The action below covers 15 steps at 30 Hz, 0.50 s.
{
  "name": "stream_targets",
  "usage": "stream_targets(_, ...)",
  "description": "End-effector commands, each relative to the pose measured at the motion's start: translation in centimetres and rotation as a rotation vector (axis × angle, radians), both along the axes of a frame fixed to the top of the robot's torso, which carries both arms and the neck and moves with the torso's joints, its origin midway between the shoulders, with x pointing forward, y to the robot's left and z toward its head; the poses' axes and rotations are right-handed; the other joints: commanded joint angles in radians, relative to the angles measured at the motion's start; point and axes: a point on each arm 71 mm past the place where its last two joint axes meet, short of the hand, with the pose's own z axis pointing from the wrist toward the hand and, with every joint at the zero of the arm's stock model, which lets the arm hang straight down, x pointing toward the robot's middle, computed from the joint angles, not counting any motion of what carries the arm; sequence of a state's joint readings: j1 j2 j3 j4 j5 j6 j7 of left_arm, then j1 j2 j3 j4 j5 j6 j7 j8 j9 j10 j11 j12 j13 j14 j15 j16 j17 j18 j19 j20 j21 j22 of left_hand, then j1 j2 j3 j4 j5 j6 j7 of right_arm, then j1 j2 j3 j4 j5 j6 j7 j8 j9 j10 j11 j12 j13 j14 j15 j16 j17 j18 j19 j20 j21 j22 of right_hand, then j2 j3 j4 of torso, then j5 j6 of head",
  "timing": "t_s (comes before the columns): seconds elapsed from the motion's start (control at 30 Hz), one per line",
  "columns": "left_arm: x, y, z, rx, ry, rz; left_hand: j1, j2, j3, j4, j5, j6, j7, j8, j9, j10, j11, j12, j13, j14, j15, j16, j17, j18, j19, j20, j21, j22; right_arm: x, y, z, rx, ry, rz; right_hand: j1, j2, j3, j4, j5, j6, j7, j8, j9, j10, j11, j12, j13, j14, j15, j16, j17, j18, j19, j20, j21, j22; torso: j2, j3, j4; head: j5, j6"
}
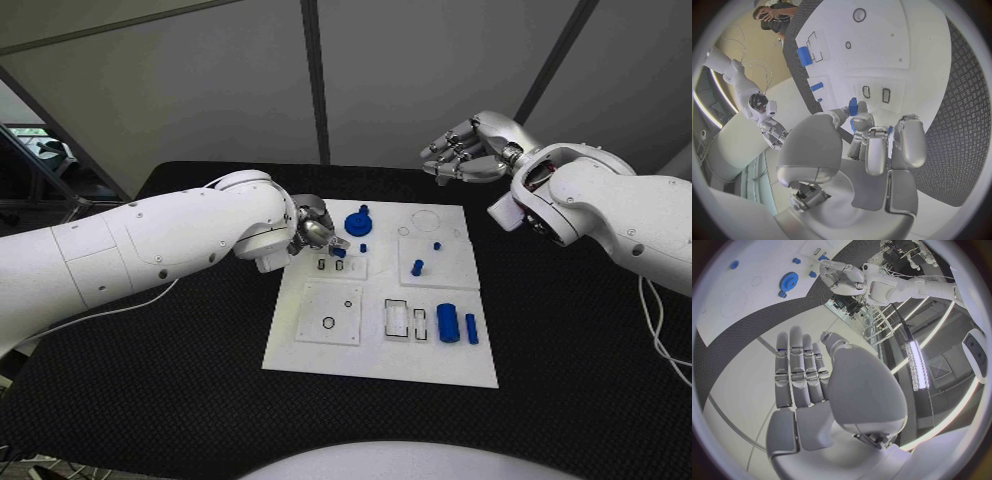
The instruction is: Assemble the parts on the task board
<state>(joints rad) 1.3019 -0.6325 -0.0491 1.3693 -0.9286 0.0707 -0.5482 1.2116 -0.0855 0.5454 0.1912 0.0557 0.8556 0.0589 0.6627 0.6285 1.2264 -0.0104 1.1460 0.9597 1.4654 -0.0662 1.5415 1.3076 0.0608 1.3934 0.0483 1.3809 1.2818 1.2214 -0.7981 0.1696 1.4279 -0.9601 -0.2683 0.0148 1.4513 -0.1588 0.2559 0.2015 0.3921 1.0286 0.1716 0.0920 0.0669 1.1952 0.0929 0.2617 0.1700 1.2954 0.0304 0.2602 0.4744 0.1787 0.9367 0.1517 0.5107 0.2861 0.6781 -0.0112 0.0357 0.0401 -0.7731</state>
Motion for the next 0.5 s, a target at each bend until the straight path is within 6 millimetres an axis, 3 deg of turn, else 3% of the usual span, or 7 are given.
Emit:
stream_targets(0.03,0.23,-0.08,0.25,0.046,-0.068,-0.001,-0.013,0.002,0.142,-0.134,-0.001,-0.006,0.001,0.004,0.001,0.008,0.000,0.005,0.001,0.089,0.000,0.001,0.217,0.008,0.006,-0.003,-0.006,0.002,-0.03,0.17,0.12,-0.007,-0.009,0.014,-0.004,0.005,0.004,0.000,0.006,0.003,0.001,-0.004,0.001,0.004,0.001,-0.005,-0.001,0.003,0.007,-0.003,-0.001,0.003,0.002,0.007,-0.006,-0.001,0.002,0.0000,-0.0021,0.002,-0.001)
stream_targets(0.5,-0.15,-0.96,-0.49,0.128,-0.110,-0.040,-0.017,0.001,0.146,-0.136,-0.001,-0.007,0.001,0.005,0.003,0.010,-0.001,0.008,0.004,0.090,-0.001,0.003,0.219,0.004,0.014,-0.003,0.004,0.016,0.02,0.38,0.04,-0.020,-0.013,0.020,-0.005,0.005,0.004,0.000,0.007,0.003,0.002,-0.004,0.001,0.004,0.002,-0.006,-0.001,0.003,0.007,-0.005,-0.001,0.003,0.002,0.007,-0.007,-0.002,0.002,-0.0003,-0.0015,0.006,-0.007)
